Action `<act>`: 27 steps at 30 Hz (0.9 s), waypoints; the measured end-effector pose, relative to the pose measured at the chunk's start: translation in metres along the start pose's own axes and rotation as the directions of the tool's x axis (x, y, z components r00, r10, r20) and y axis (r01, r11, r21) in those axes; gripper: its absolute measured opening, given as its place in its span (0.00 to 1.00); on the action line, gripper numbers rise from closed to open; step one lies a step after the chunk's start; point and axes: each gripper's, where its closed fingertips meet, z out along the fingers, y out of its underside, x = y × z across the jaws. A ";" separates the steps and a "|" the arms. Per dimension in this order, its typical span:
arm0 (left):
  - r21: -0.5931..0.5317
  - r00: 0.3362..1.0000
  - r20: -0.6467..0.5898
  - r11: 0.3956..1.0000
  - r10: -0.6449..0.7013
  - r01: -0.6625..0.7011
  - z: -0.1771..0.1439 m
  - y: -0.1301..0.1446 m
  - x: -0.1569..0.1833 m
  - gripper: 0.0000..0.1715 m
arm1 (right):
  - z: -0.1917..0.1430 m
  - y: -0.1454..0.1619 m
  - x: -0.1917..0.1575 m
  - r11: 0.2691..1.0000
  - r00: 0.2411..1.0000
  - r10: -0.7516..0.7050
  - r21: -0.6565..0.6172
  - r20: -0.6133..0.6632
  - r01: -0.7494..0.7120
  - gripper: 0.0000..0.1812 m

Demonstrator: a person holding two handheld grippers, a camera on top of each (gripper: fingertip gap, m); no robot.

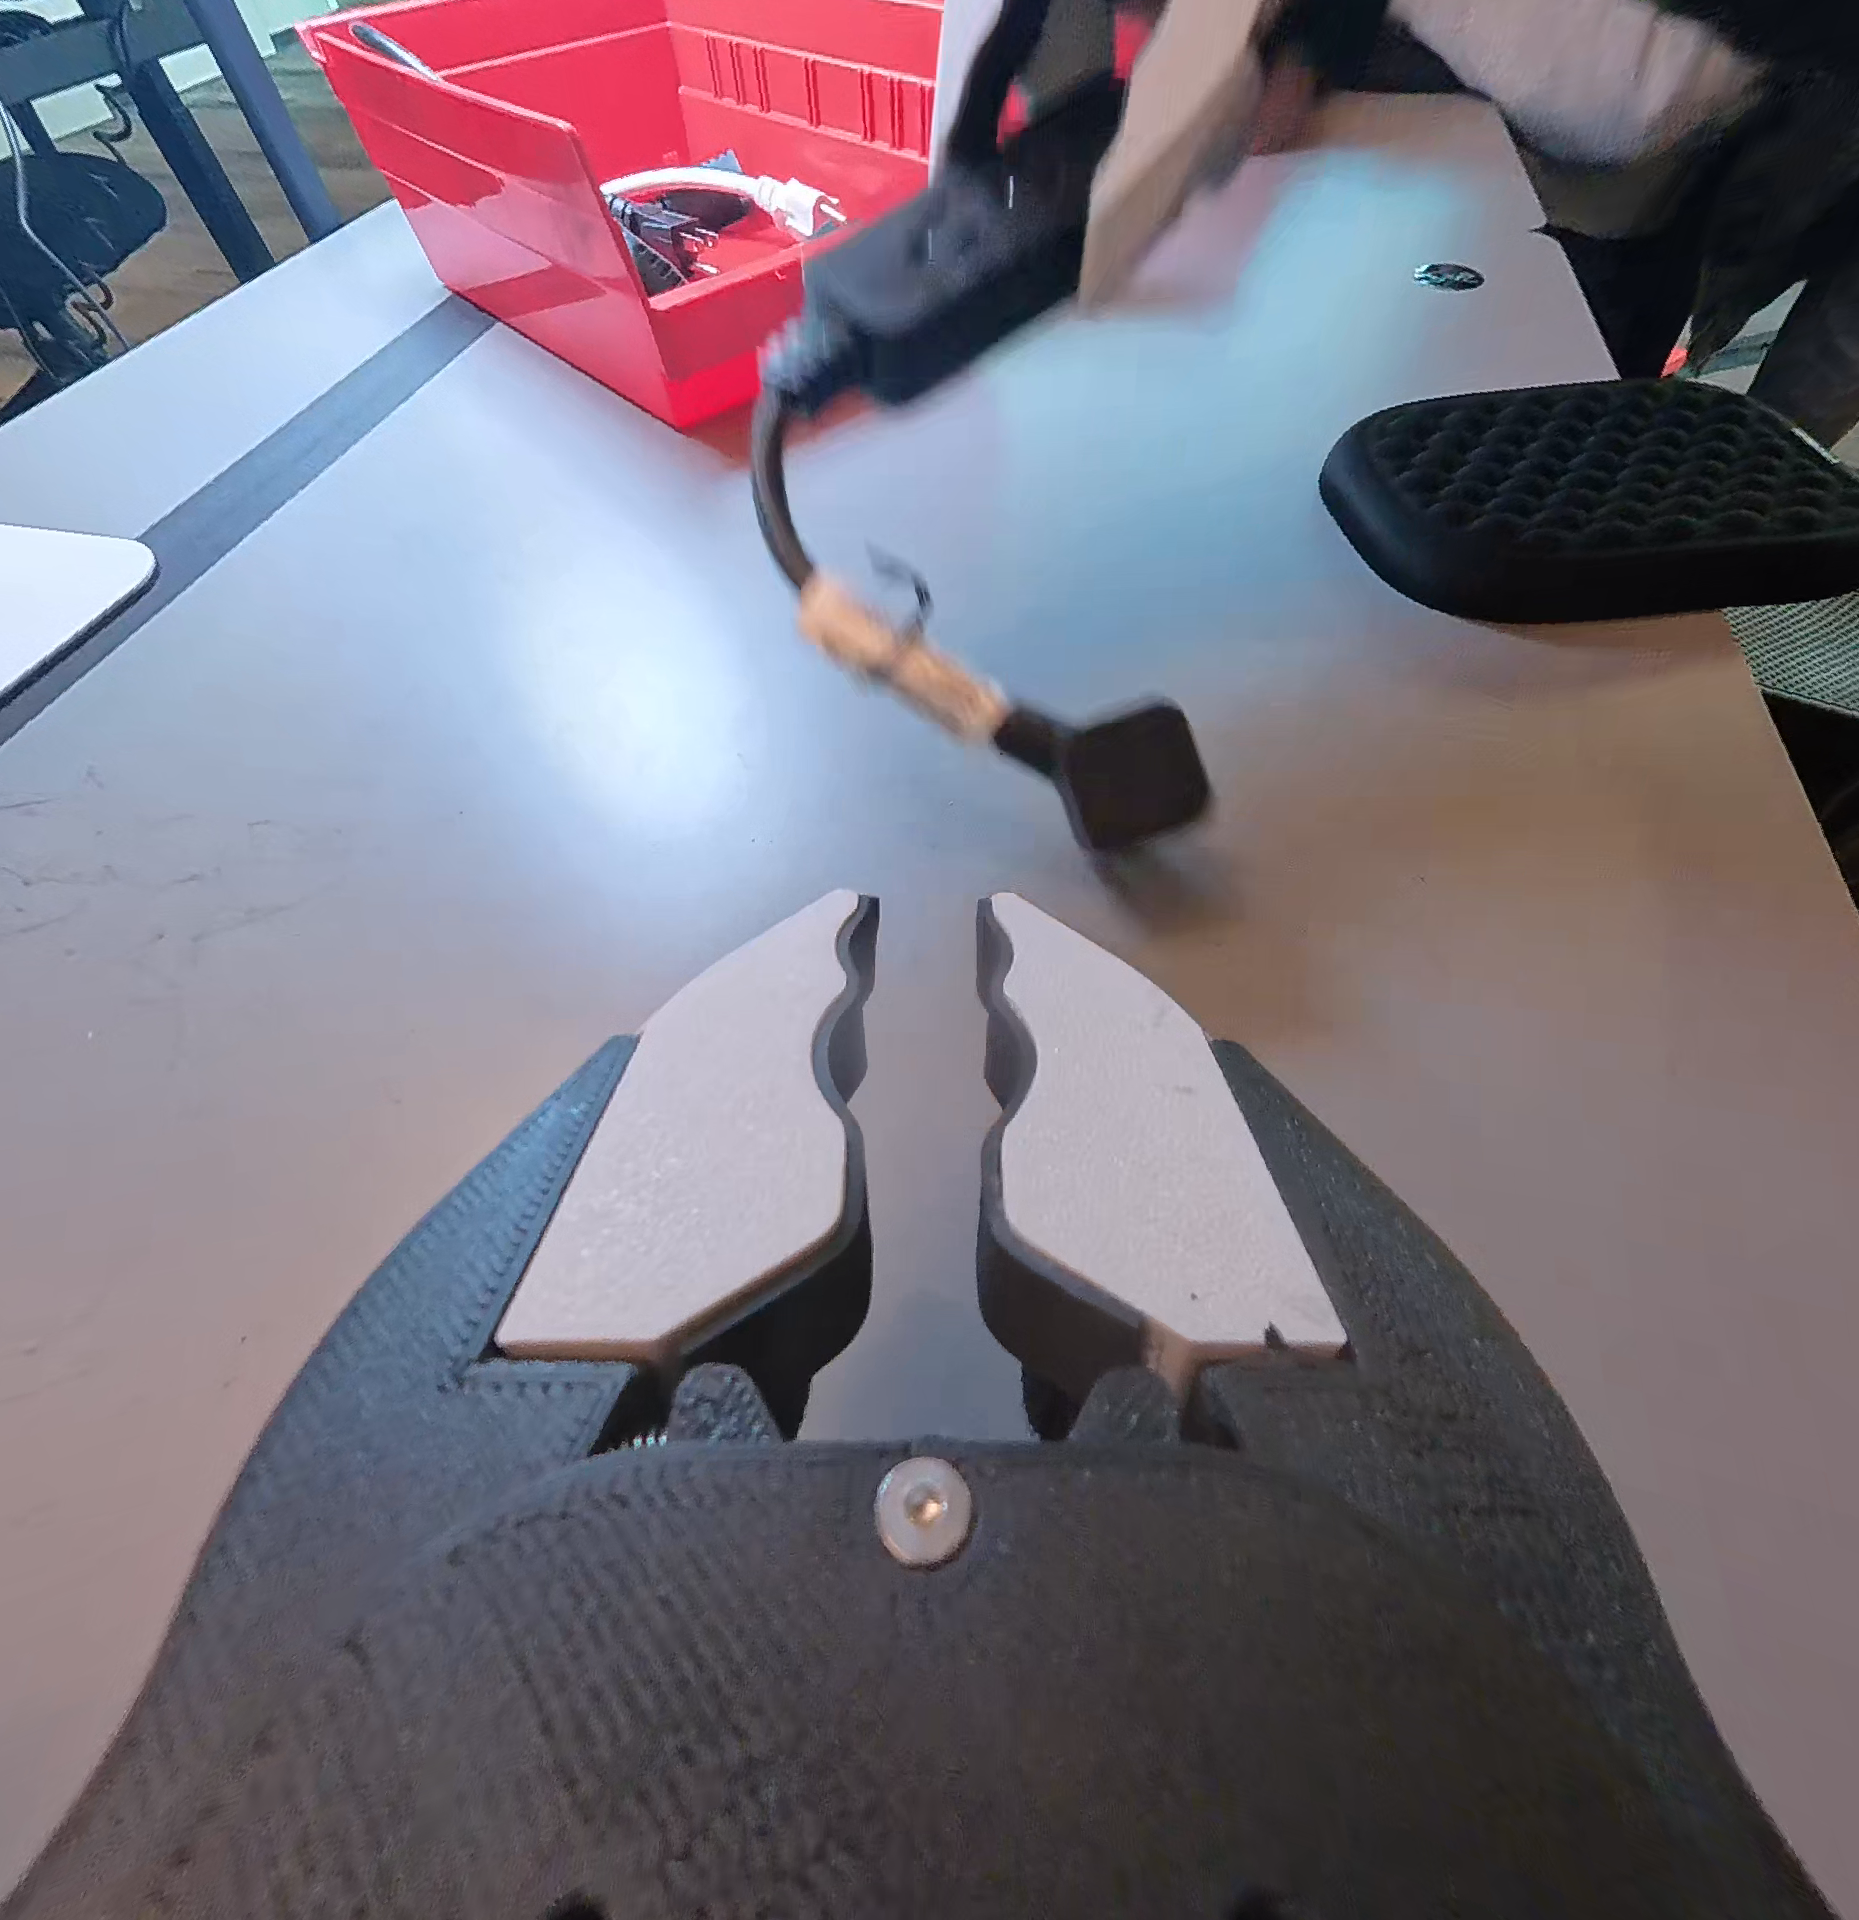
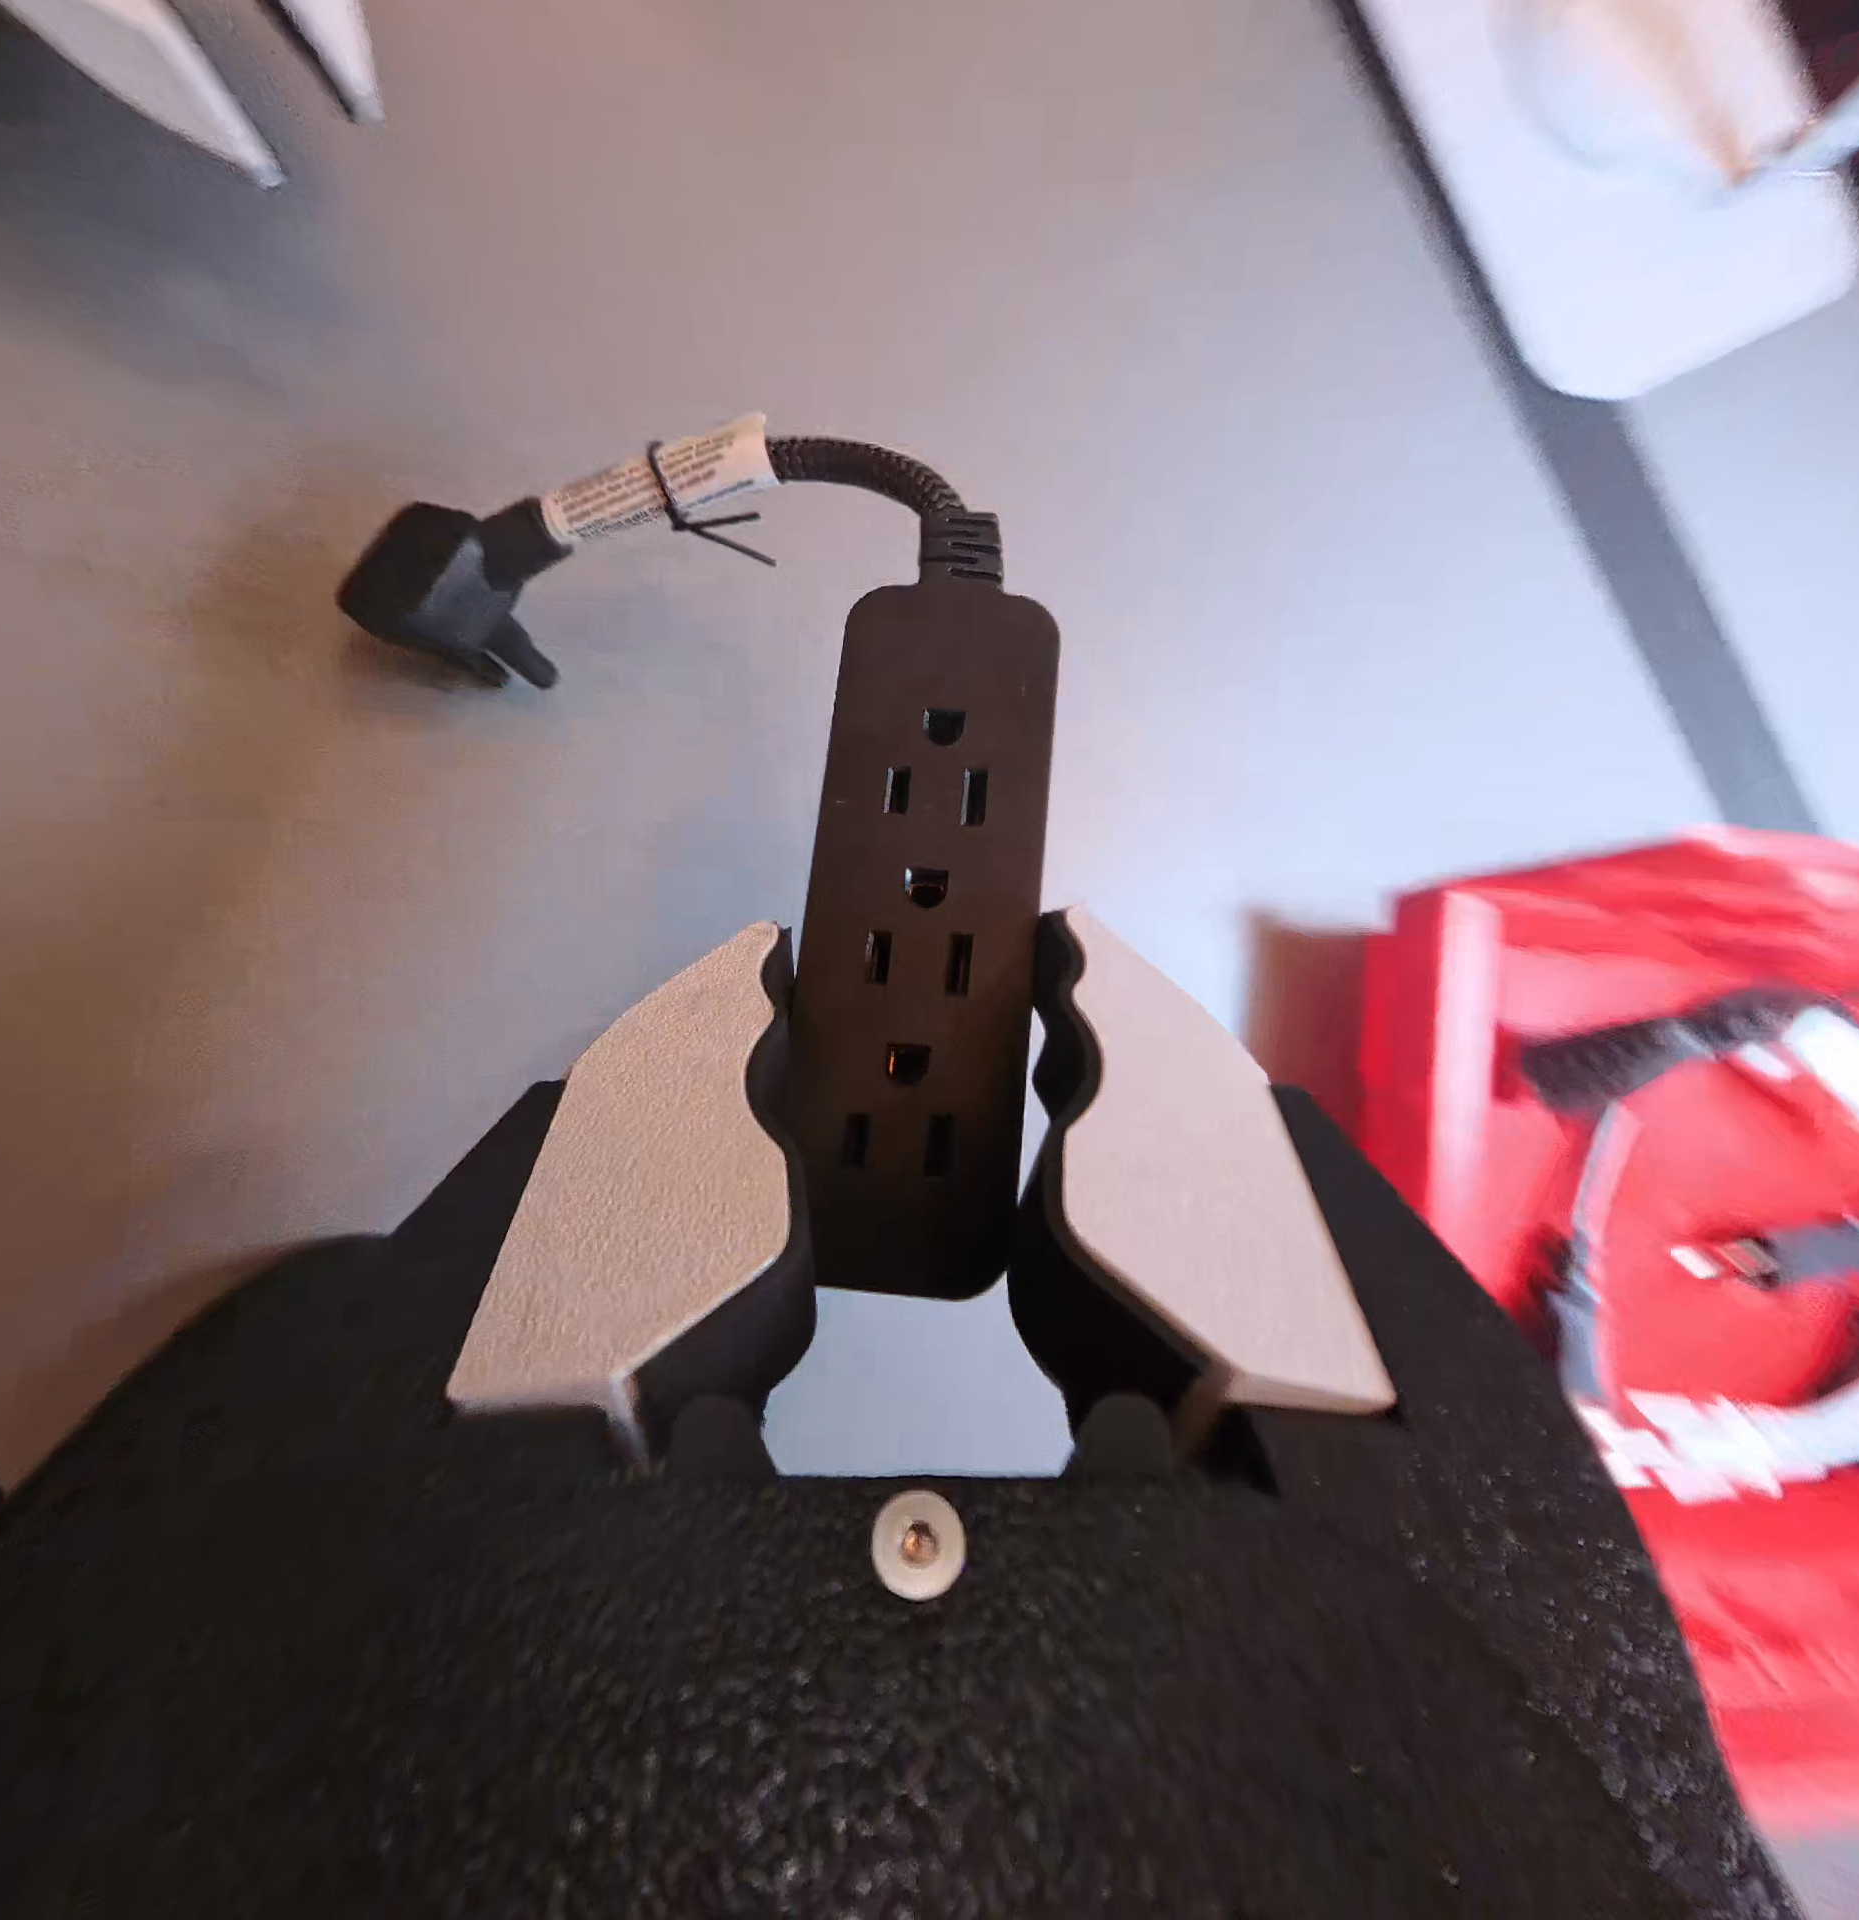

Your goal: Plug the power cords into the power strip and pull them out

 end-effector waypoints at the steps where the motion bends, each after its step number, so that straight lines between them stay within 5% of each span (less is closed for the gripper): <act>1: -0.003 1.000 0.000 1.000 -0.001 0.001 0.000 0.001 0.000 0.10 | -0.017 0.003 0.014 1.000 0.998 0.017 0.004 -0.055 -0.017 0.26; 6: -0.016 1.000 -0.011 1.000 -0.010 0.010 0.004 0.005 0.001 0.10 | -0.090 0.025 0.089 0.987 0.945 0.161 0.036 -0.284 -0.158 0.26; 10: -0.026 1.000 -0.021 0.999 -0.019 0.018 0.006 0.008 0.002 0.09 | -0.116 0.051 0.151 0.976 0.885 0.209 0.030 -0.417 -0.216 0.25; 20: -0.057 0.999 0.000 0.997 -0.045 0.045 0.009 0.018 -0.004 0.09 | -0.099 0.078 0.273 0.913 0.741 0.403 0.175 -0.536 -0.370 0.24; 27: -0.065 0.997 0.020 0.995 -0.081 0.082 0.010 0.021 -0.010 0.10 | -0.073 0.117 0.324 0.922 0.673 0.329 0.072 -0.663 -0.380 0.30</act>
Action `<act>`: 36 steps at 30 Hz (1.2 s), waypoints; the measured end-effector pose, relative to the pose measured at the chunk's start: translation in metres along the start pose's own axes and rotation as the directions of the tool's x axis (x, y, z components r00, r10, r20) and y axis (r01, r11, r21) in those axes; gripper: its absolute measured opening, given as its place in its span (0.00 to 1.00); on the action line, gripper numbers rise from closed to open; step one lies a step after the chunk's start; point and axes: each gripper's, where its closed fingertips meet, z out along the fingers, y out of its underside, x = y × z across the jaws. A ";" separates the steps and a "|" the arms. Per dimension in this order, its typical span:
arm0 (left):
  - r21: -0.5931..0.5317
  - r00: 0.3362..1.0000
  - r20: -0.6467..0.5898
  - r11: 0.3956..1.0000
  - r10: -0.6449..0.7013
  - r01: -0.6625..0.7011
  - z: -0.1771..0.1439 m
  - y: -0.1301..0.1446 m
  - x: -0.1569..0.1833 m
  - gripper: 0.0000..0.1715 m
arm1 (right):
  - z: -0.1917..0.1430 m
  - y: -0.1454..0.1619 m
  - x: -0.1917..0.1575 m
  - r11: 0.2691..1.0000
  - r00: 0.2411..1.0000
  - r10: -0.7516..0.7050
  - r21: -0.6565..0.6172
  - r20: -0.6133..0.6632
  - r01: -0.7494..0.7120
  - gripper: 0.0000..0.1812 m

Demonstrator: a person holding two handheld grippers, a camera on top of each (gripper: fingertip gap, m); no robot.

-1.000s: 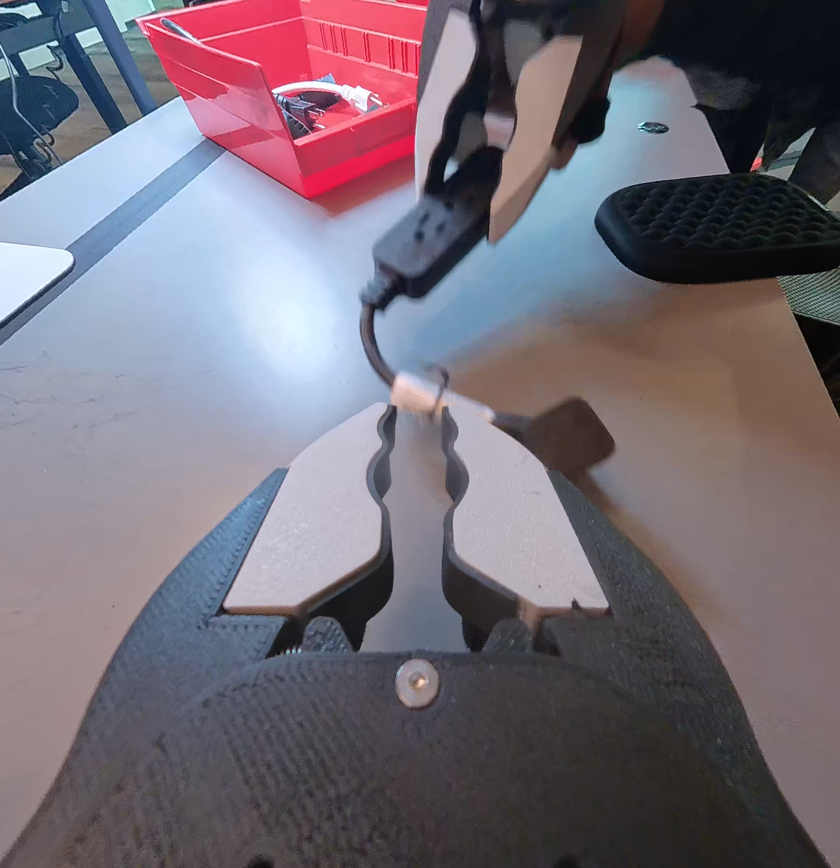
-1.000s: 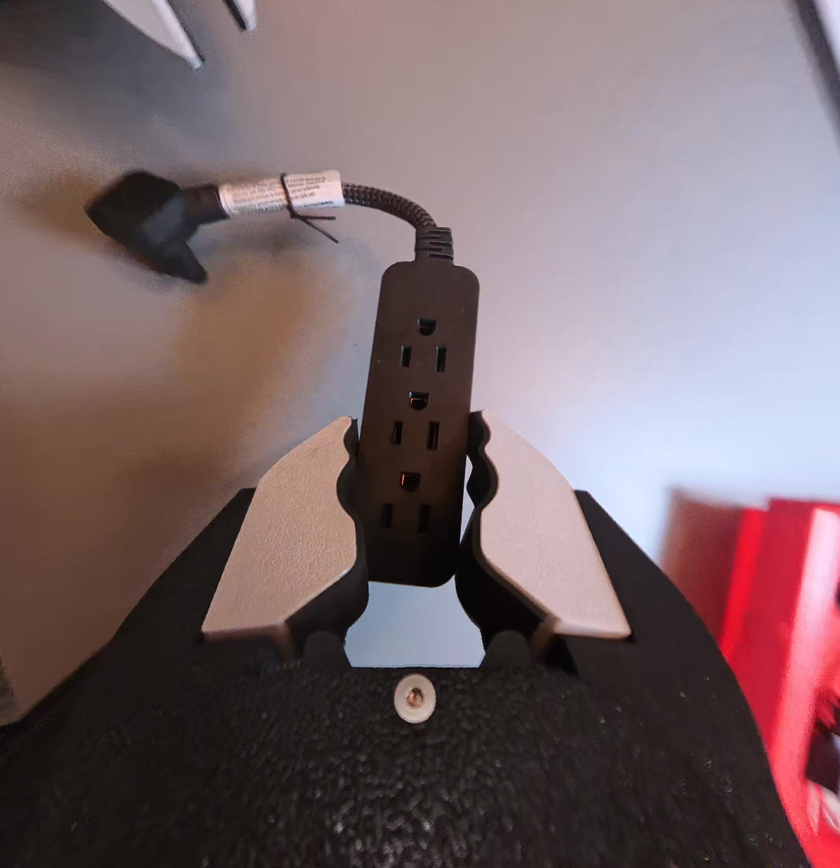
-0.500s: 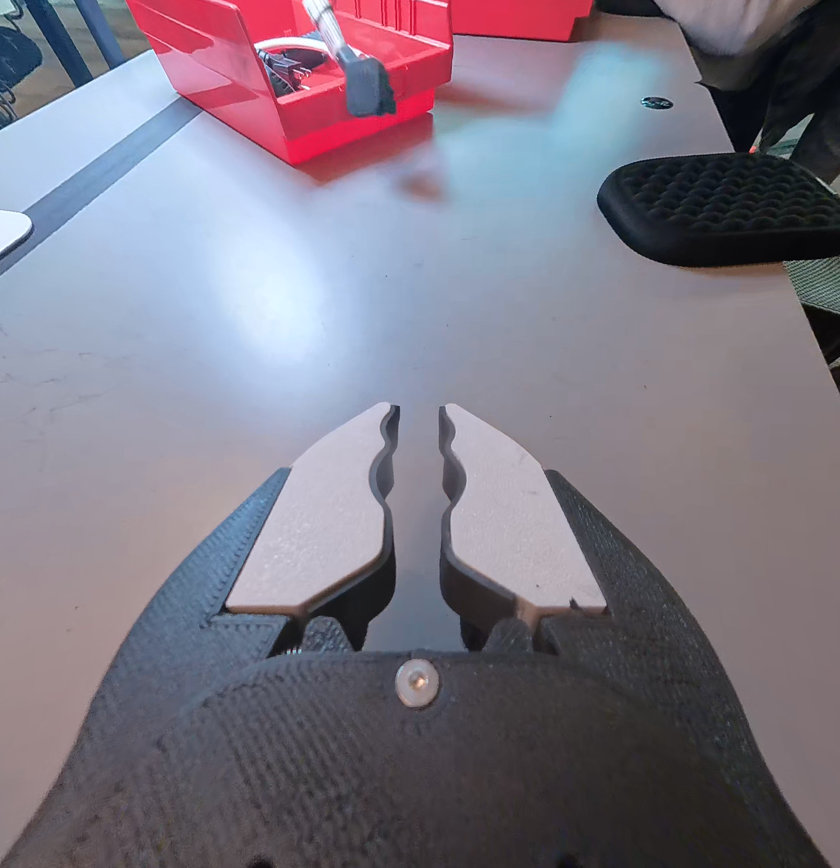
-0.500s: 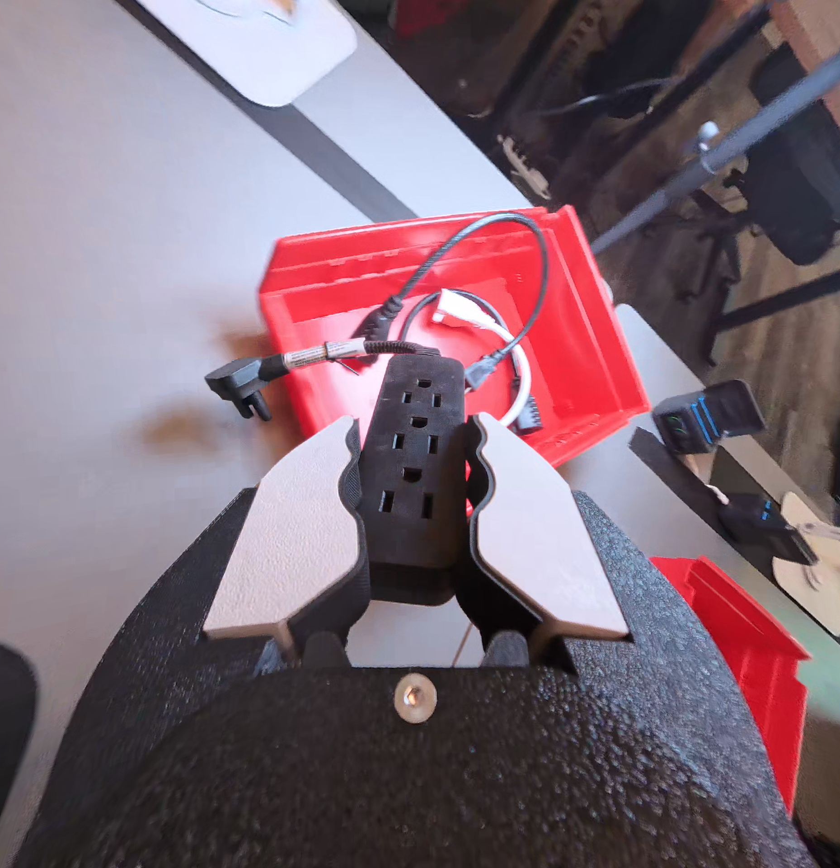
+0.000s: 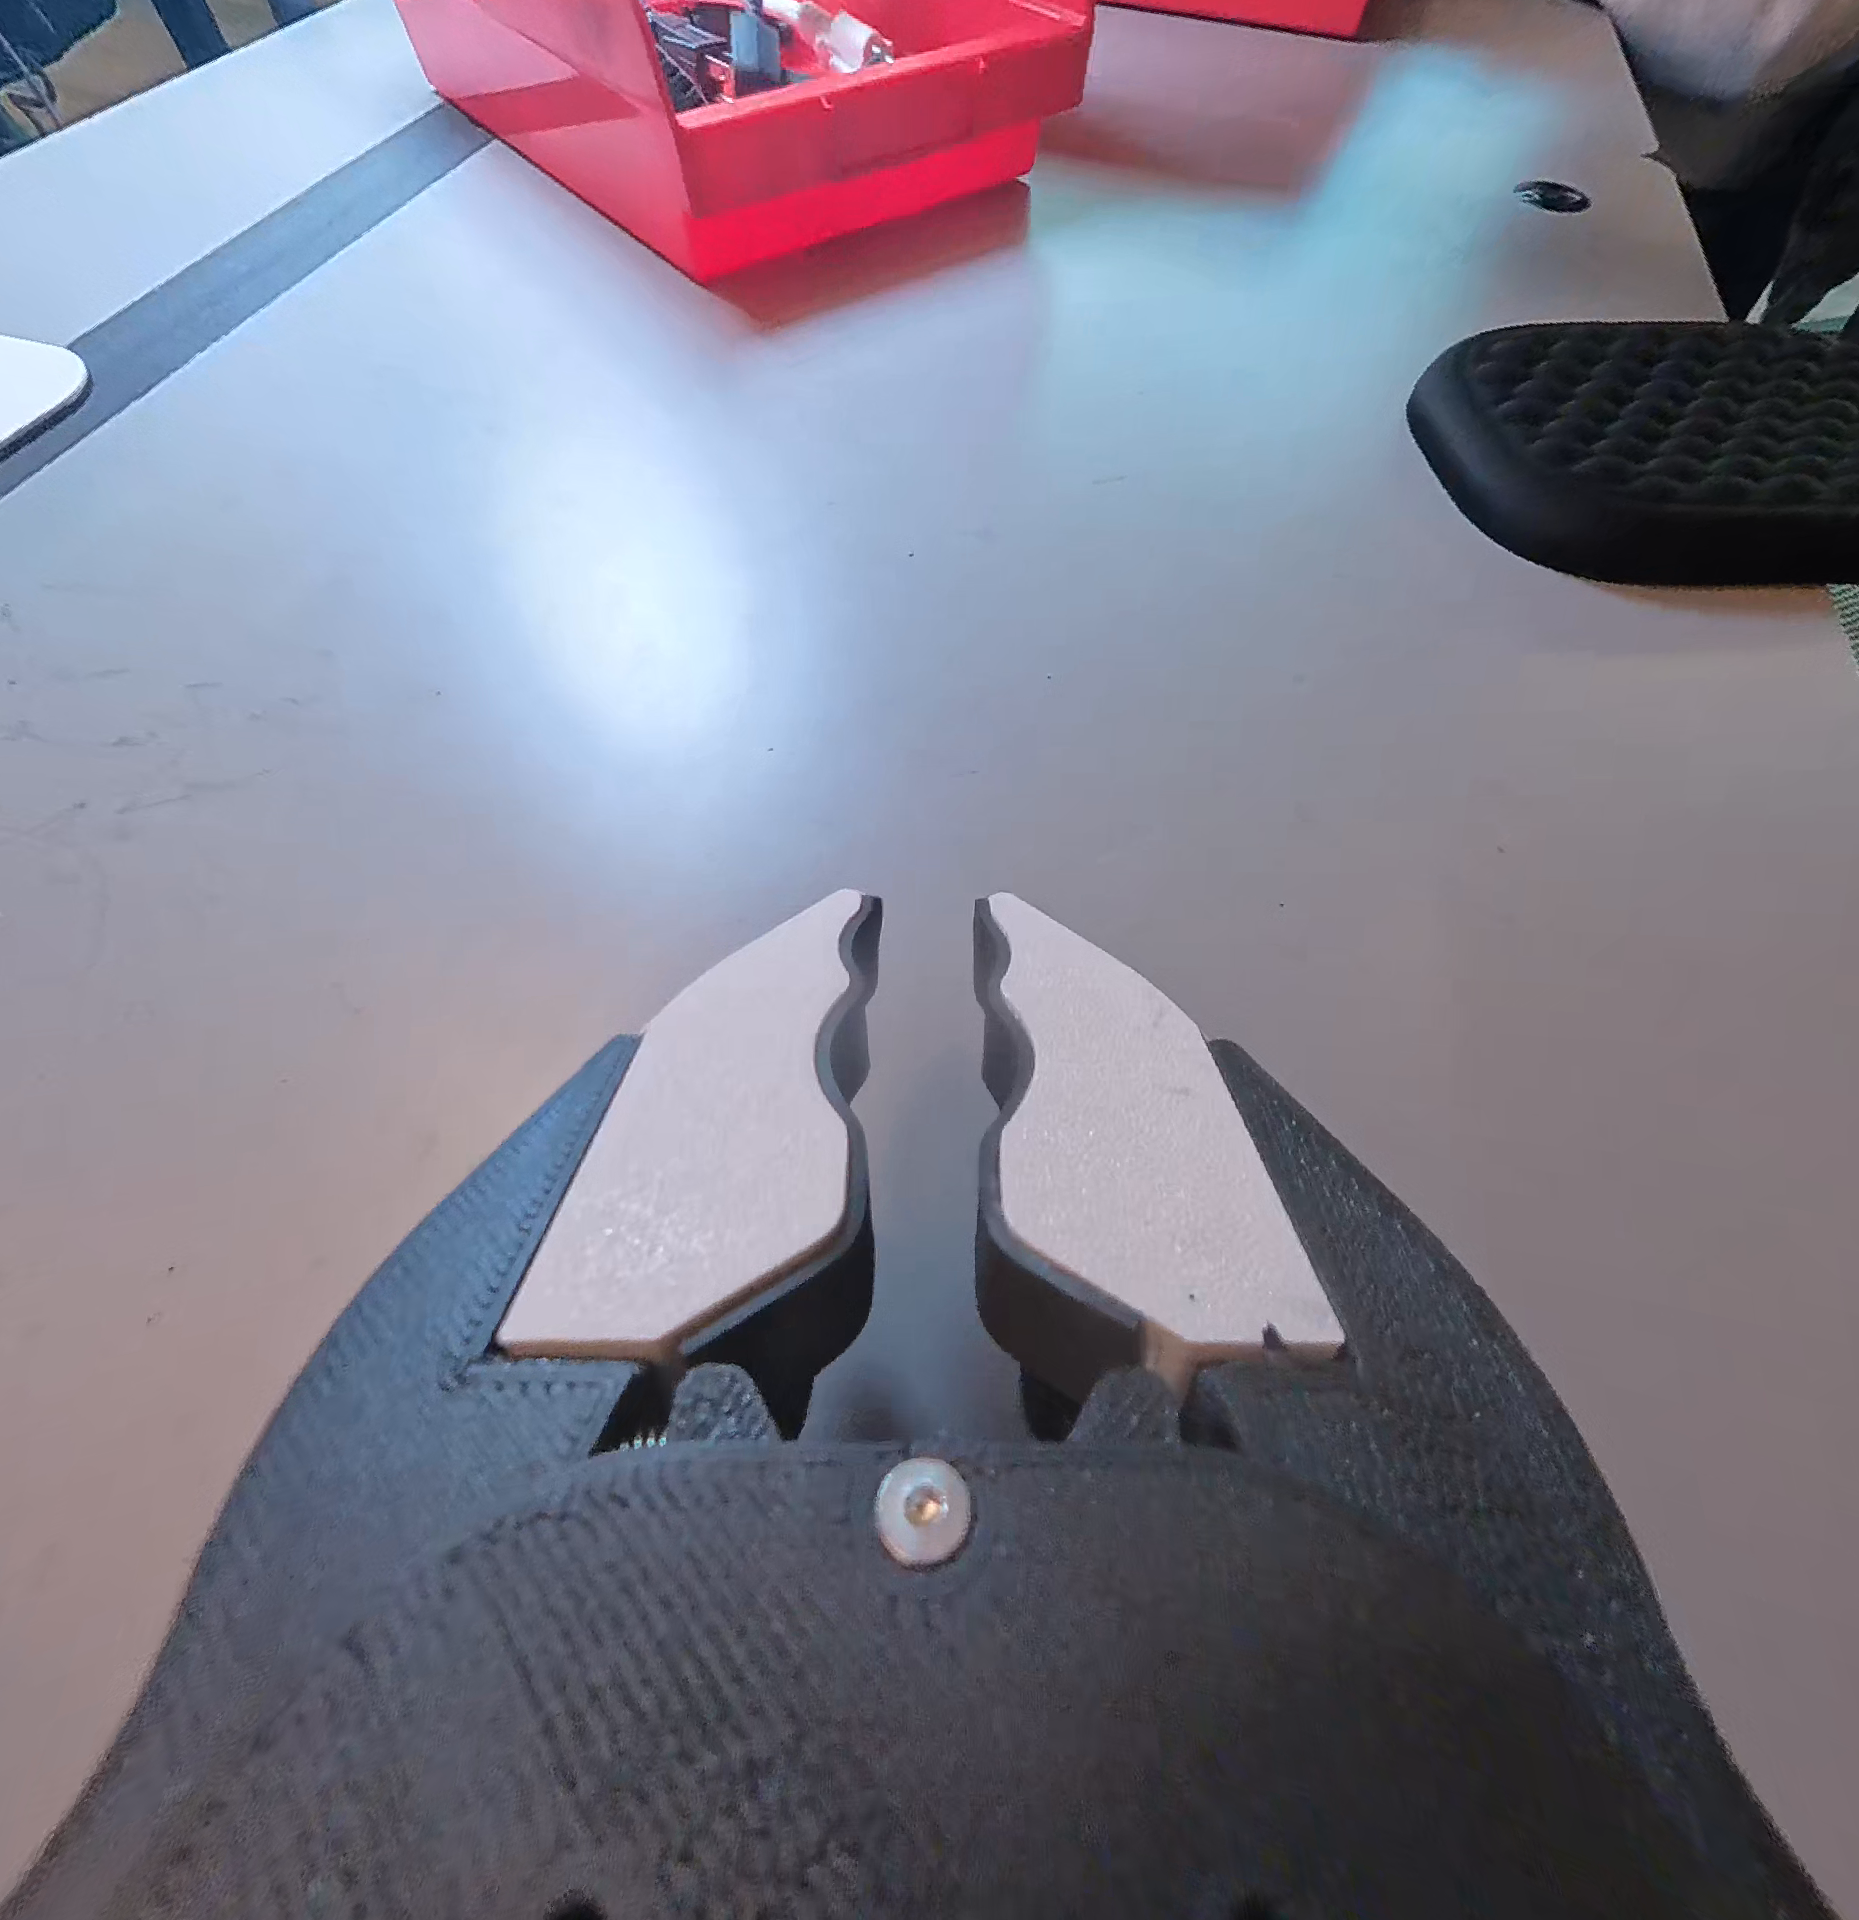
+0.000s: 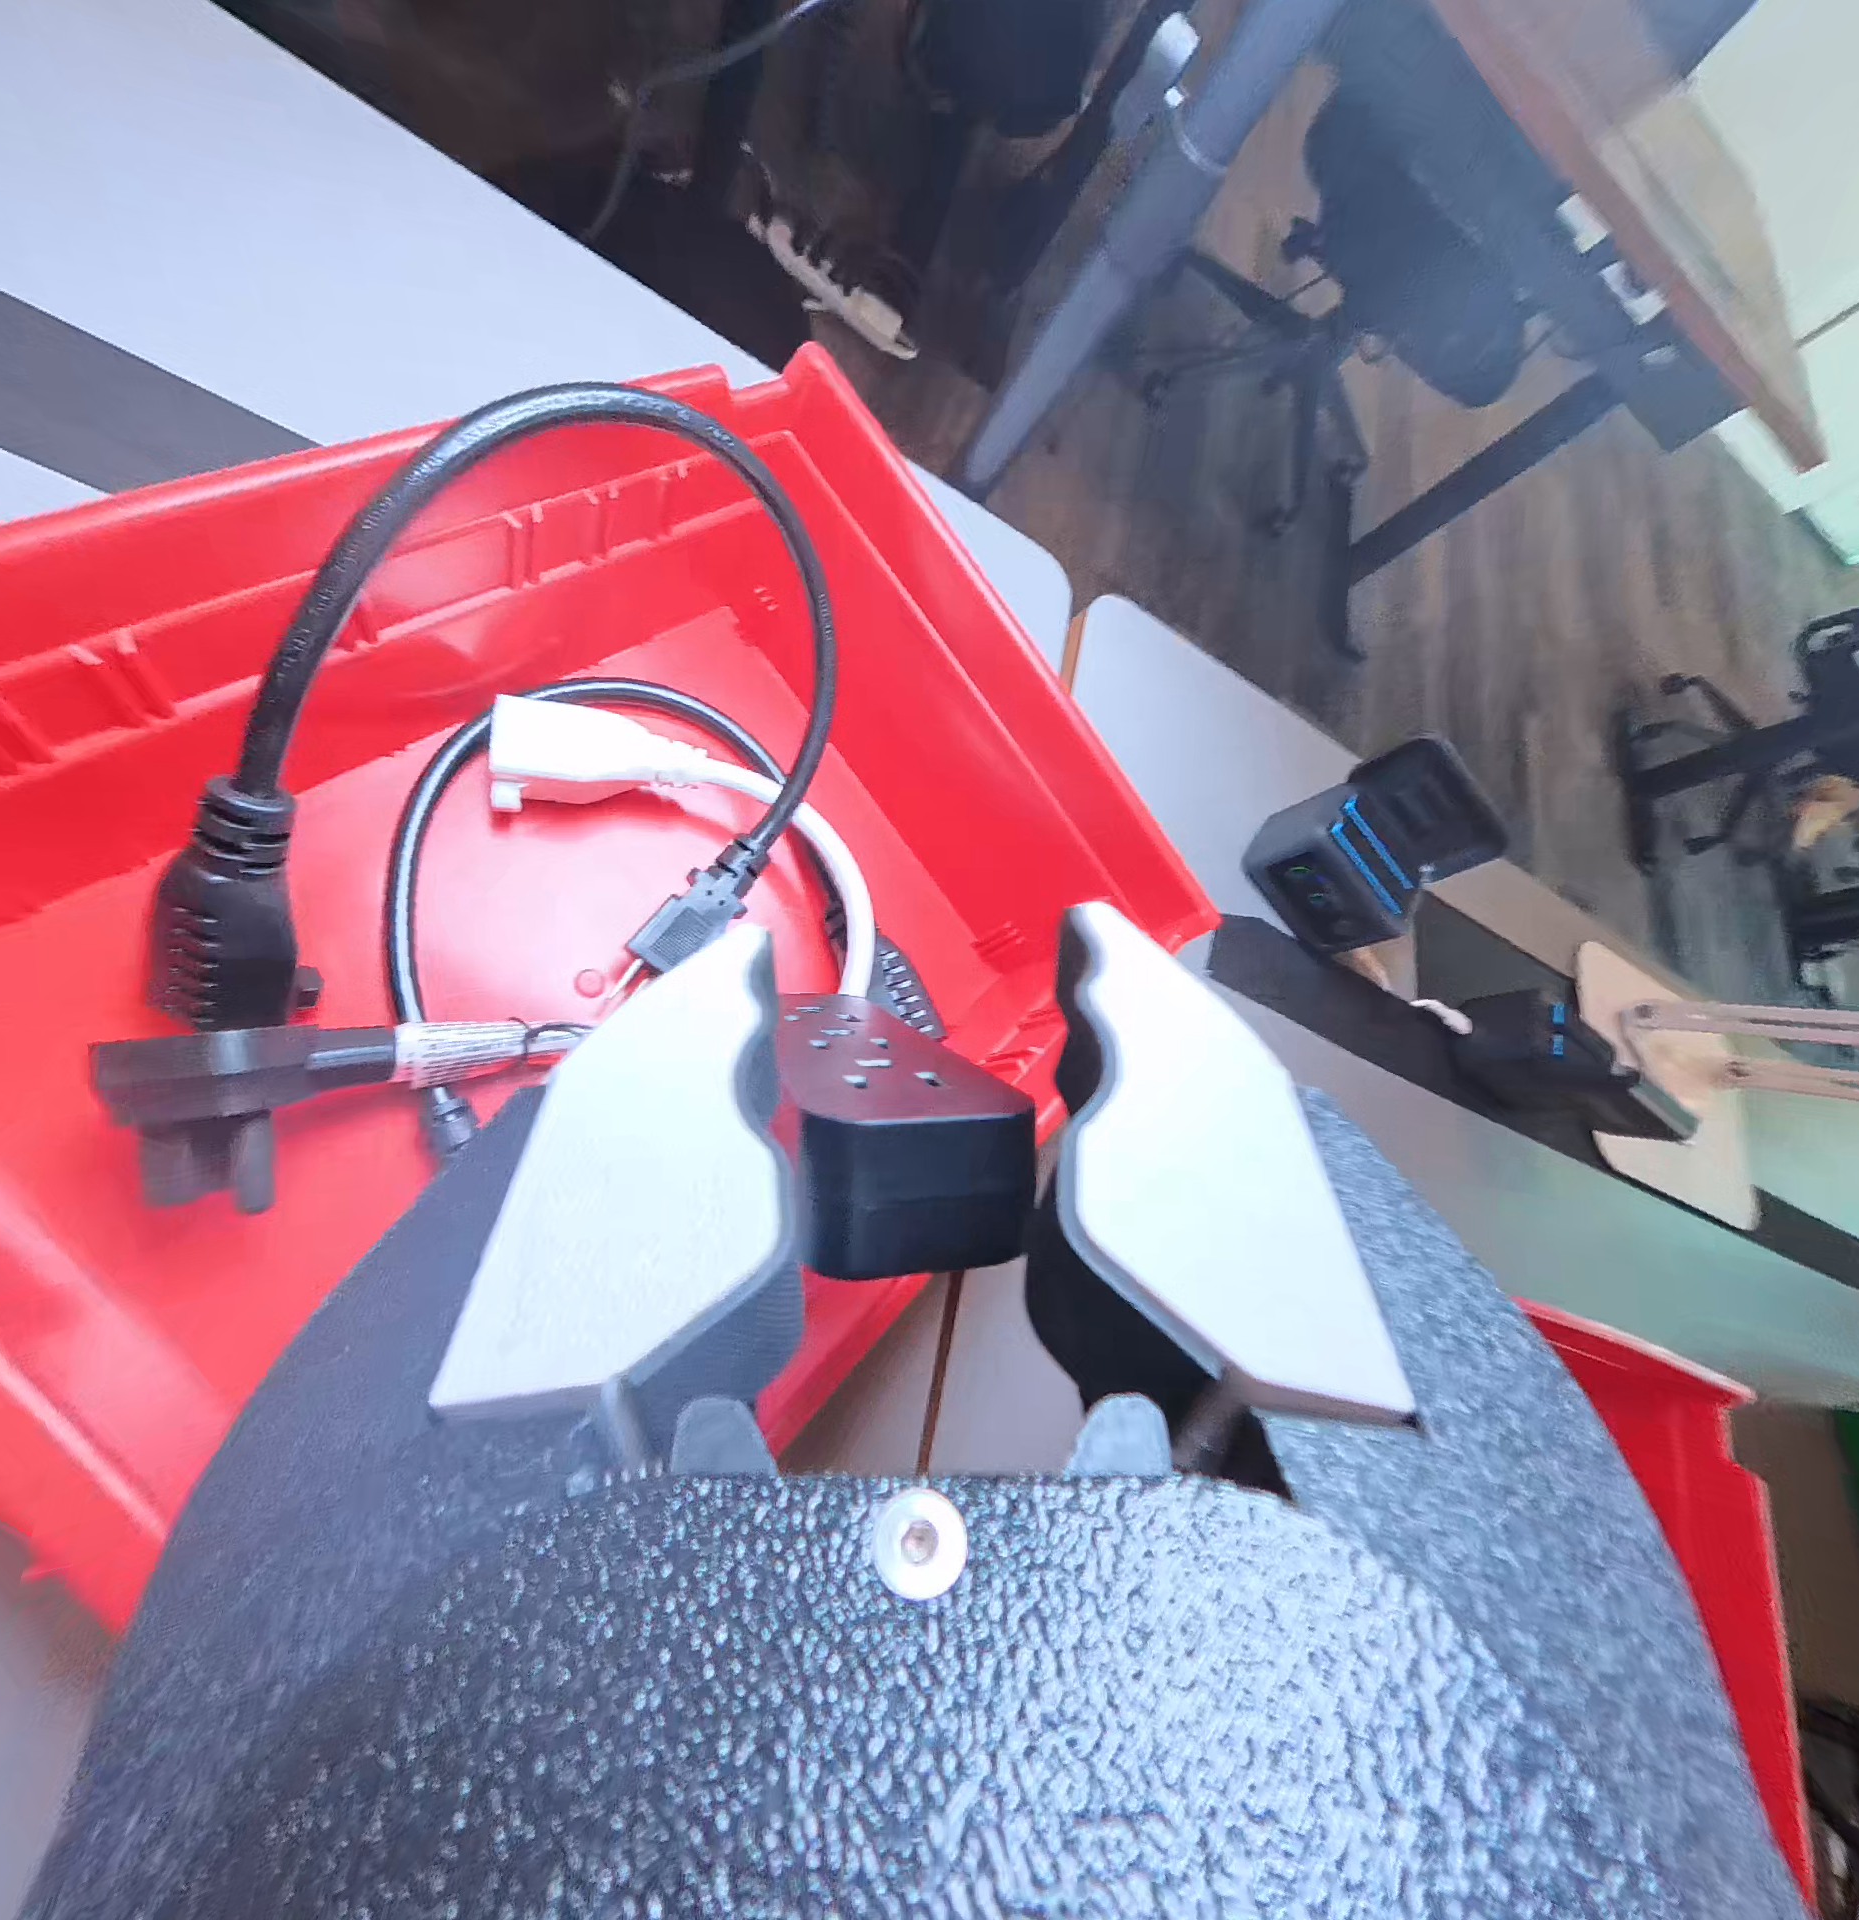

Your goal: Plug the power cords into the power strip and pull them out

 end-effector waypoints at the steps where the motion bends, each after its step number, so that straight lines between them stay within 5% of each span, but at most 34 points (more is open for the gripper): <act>1: 0.002 1.000 0.010 1.000 -0.005 0.005 -0.001 0.000 -0.002 0.11 | 0.000 -0.001 -0.003 1.000 0.999 0.016 -0.013 0.038 -0.016 0.36; 7: 0.010 0.997 0.067 0.999 -0.050 0.049 -0.009 -0.003 -0.016 0.18 | -0.058 -0.032 -0.035 0.982 0.986 0.010 0.186 0.167 -0.042 0.42; 10: 0.007 0.992 0.119 0.999 -0.038 0.037 -0.020 -0.006 -0.027 0.20 | -0.095 -0.028 -0.078 0.958 0.971 -0.064 0.288 0.232 -0.005 0.34; 14: 0.020 0.971 0.239 1.000 -0.016 0.011 -0.052 -0.015 -0.051 0.20 | -0.120 0.000 -0.139 0.928 0.948 -0.170 0.368 0.271 0.061 0.02; 19: 0.018 0.916 0.399 0.999 -0.047 0.044 -0.106 -0.005 -0.088 0.19 | -0.114 0.025 -0.191 0.911 0.919 -0.189 0.412 0.346 0.033 0.01; 24: -0.172 0.849 0.527 0.981 0.013 0.092 -0.156 0.035 -0.118 0.21 | -0.090 0.046 -0.203 0.943 0.900 -0.246 0.302 0.359 0.137 0.01; 29: -0.410 0.837 0.543 0.891 0.069 0.193 -0.185 0.082 -0.129 0.31 | -0.075 0.062 -0.192 0.955 0.882 -0.294 0.150 0.369 0.256 0.02; 36: -0.617 0.847 0.504 0.757 0.169 0.216 -0.190 0.110 -0.146 0.40 | -0.061 0.094 -0.178 0.872 0.817 -0.389 -0.116 0.426 0.476 0.35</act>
